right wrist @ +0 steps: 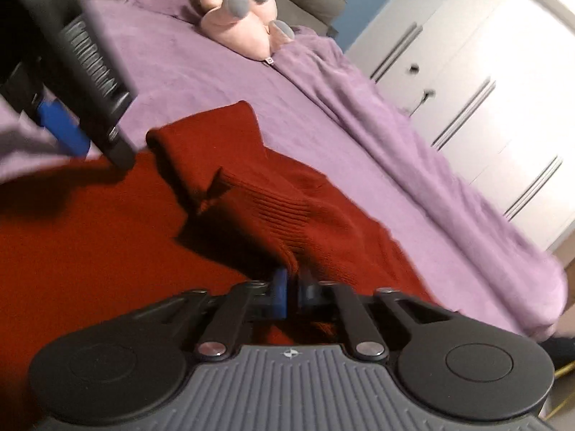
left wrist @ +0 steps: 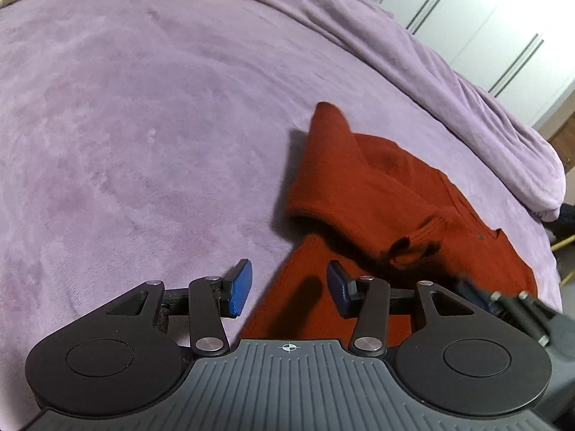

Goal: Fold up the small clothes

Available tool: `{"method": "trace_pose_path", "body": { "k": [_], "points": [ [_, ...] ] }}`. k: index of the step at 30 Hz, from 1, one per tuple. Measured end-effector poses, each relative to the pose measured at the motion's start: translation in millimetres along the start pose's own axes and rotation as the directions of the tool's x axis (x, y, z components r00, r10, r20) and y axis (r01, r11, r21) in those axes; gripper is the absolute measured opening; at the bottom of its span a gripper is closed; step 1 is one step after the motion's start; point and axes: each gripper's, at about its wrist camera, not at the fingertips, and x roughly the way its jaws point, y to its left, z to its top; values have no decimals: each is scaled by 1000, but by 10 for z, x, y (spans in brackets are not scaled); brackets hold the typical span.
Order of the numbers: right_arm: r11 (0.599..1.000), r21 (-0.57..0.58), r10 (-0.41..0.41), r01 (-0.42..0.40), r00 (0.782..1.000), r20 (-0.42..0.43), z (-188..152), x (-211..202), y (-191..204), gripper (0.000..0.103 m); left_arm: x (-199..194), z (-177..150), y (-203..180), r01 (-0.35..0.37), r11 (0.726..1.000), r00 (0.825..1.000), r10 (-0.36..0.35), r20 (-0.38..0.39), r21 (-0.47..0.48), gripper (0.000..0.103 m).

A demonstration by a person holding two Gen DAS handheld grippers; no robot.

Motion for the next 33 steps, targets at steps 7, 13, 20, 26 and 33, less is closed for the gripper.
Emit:
{"method": "trace_pose_path", "body": {
  "k": [7,13,20,26,33],
  "points": [
    [502,862,-104,71,994,-22,-660,-336,-1538,5,75,-43,-489,96,981,995,-96,-7,169,52],
    [201,972,52,121,990,-134,-1570,-228,-2007,17,277,-65,-688,130,974,990,-116,-84,187,54],
    [-65,997,105,-51,993,57,-1782,-52,-2162,58,383,-12,-660,130,981,987,-115,-114,141,55],
    [120,992,154,-39,988,21,-1326,237,-2100,5,411,34,-720,114,978,989,-96,-109,172,56],
    [533,784,-258,320,943,-210,-994,-163,-2047,4,474,79,-765,112,973,990,-93,-102,200,60]
  ]
}}
